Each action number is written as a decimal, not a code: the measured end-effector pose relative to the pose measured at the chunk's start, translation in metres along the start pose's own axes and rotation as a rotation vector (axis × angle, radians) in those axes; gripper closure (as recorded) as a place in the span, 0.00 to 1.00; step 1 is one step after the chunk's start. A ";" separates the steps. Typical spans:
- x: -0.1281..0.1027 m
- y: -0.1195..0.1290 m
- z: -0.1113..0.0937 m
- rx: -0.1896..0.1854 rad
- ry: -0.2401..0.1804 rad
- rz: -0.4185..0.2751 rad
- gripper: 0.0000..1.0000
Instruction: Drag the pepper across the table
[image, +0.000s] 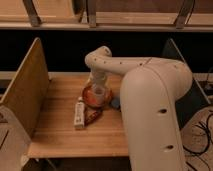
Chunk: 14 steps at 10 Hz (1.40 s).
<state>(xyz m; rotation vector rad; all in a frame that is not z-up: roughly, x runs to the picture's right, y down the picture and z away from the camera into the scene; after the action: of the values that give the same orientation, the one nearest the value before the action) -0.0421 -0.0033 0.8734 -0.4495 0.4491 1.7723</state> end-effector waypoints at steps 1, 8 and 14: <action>0.000 0.000 0.000 0.000 0.000 0.000 0.20; 0.000 0.000 0.000 0.000 0.000 0.000 0.20; -0.001 -0.002 -0.022 0.047 -0.070 -0.026 0.20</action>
<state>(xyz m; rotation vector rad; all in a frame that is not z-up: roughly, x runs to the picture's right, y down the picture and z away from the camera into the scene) -0.0386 -0.0152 0.8545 -0.3576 0.4328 1.7427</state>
